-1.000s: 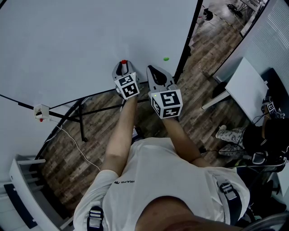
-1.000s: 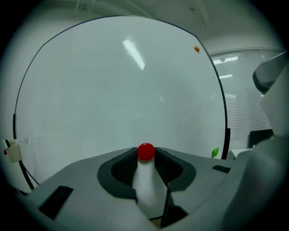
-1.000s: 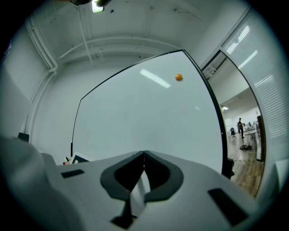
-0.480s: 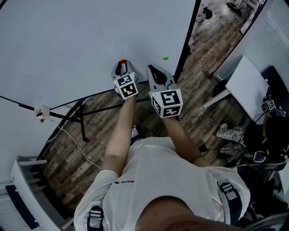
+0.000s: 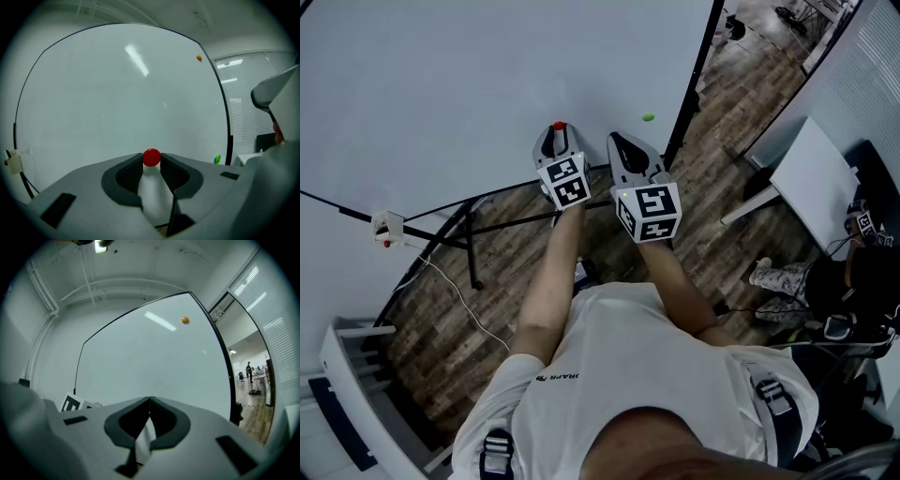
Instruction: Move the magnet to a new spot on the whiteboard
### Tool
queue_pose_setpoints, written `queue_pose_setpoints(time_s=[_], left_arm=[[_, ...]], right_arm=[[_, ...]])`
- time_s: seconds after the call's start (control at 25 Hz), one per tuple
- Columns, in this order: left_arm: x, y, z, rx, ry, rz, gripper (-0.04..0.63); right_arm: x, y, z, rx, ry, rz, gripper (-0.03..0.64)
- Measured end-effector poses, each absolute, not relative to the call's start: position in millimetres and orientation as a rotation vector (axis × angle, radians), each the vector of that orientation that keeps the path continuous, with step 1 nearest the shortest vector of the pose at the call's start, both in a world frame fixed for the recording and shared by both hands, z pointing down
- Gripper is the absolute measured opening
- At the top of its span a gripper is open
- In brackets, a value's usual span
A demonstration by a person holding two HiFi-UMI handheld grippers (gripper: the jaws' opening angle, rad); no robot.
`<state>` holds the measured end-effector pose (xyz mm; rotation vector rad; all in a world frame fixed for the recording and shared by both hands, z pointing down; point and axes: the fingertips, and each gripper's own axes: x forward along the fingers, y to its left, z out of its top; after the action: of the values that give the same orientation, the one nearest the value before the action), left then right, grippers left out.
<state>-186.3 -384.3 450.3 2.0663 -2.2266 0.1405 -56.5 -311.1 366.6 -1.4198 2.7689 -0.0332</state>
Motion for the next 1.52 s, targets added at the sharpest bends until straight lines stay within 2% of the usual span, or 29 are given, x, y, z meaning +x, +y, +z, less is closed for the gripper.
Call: queue_pose_setpoints(time_s=[1.52], left_arm=[[-171.7, -320.7, 410.5, 2.183, -2.189, 0.001, 0.117]], right_arm=[[-52.2, -308.1, 375.5, -1.421, 2.76, -0.056, 0.012]])
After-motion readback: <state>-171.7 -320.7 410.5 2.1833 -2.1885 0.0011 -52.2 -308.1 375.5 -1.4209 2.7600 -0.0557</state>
